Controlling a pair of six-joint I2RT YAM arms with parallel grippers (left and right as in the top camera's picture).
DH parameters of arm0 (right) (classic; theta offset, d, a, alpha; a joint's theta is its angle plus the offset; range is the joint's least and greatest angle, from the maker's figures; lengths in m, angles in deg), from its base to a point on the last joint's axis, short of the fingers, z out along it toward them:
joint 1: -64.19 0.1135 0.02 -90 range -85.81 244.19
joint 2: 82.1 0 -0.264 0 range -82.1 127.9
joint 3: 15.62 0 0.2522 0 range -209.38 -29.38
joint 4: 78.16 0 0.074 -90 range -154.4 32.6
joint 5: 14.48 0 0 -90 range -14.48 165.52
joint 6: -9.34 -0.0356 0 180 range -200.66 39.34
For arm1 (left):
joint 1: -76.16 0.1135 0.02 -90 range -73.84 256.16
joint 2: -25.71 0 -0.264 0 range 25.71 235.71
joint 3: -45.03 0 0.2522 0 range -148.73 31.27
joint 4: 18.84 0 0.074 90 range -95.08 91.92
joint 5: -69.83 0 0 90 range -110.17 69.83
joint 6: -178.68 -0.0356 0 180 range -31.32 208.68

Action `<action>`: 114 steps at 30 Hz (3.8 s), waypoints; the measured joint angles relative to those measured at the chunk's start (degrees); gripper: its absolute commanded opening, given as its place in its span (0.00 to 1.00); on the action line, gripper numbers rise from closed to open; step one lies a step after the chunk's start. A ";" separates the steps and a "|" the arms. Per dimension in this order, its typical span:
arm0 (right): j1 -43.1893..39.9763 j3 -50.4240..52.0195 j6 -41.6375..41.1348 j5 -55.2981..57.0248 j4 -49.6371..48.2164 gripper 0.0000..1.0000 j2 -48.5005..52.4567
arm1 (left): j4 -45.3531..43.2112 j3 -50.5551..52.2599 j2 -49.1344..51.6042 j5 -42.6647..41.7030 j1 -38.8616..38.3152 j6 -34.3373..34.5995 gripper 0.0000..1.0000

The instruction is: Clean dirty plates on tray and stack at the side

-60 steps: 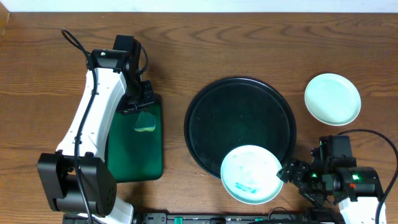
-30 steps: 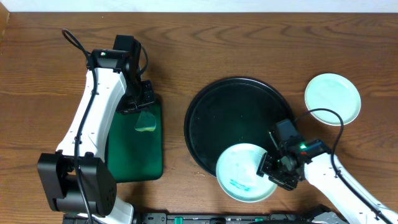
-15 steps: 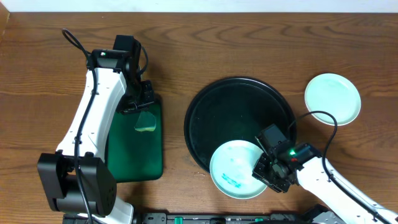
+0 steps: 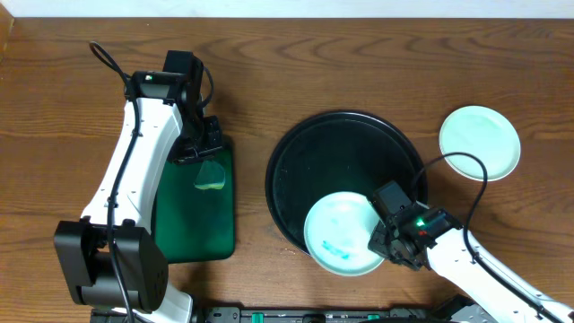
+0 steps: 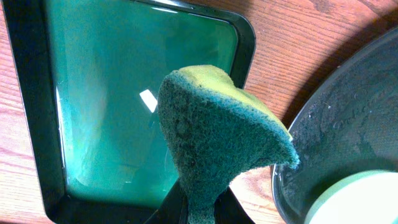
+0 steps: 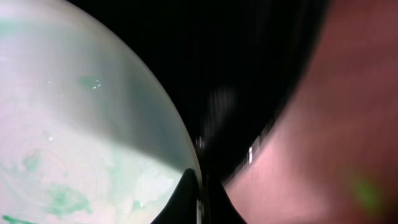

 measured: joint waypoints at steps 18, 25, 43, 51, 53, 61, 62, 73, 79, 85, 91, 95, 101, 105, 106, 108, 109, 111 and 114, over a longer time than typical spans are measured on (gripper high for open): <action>-11.37 -1.01 16.09 5.81 -20.85 0.01 3.65 | 0.00 0.00 0.00 -0.07 0.00 0.00 0.07; -12.55 -2.38 16.04 1.55 -22.88 0.01 13.00 | 0.00 0.00 0.00 -0.07 0.00 0.00 0.07; -9.29 -4.52 22.38 -0.42 -15.45 0.99 12.26 | 0.00 0.00 0.00 -0.55 0.00 -0.22 0.07; -9.29 -6.71 39.54 6.86 -21.79 0.96 6.14 | -0.02 0.00 0.00 -0.72 0.00 -0.24 0.07; -9.29 -7.50 45.86 6.71 -25.14 0.96 5.33 | -0.02 0.00 0.00 -0.72 0.00 -0.26 0.07; -12.46 -7.76 59.25 -0.79 -30.91 0.89 10.12 | -0.20 0.00 0.00 -0.70 0.00 -0.39 0.07; -13.25 -7.76 60.28 -1.92 -31.10 0.89 11.58 | -0.17 0.00 0.00 -0.72 0.00 -0.39 0.07; -17.38 -7.76 65.57 -11.98 -36.11 0.70 20.15 | -0.20 0.00 0.00 -0.72 0.00 -0.39 0.07; -17.38 -7.76 65.96 -14.53 -36.94 0.20 23.45 | -0.20 0.00 0.00 -0.72 0.00 -0.39 0.07; -18.16 -8.61 62.75 -15.06 -36.37 0.01 24.11 | -0.17 0.00 0.00 -0.72 0.00 -0.39 0.07; -18.14 -8.72 54.18 -15.28 -35.21 0.01 23.96 | -0.17 0.00 0.00 -0.96 0.00 -0.39 0.07; -17.57 -8.92 42.71 -14.93 -31.10 0.01 23.02 | -0.13 0.00 0.00 -1.18 0.00 -0.39 0.07; -16.15 -9.03 26.93 -8.07 -19.89 0.01 19.34 | -0.15 0.00 0.00 -1.62 0.00 -0.39 0.07; -14.27 -9.01 22.51 -2.54 -14.60 0.01 17.35 | -1.33 0.00 0.00 -2.99 0.00 -0.39 0.07; -13.92 -8.98 22.38 -1.75 -14.14 0.01 17.00 | -1.66 0.00 0.00 -3.26 0.00 -0.39 0.07; -13.27 -8.96 22.16 -0.61 -13.31 0.01 16.33 | -2.10 0.00 0.00 -3.50 -0.02 -0.46 0.07; -12.81 -8.90 22.21 0.02 -12.85 0.01 15.87 | -2.45 0.00 0.00 -3.52 -0.02 -0.79 0.07; -12.41 -8.90 22.32 0.98 -12.48 0.01 14.97 | -3.50 0.00 0.00 -3.52 -0.13 -1.53 0.07; -12.22 -8.90 22.75 1.84 -12.07 0.01 14.14 | -4.66 0.00 0.00 -5.38 -0.20 -1.97 0.07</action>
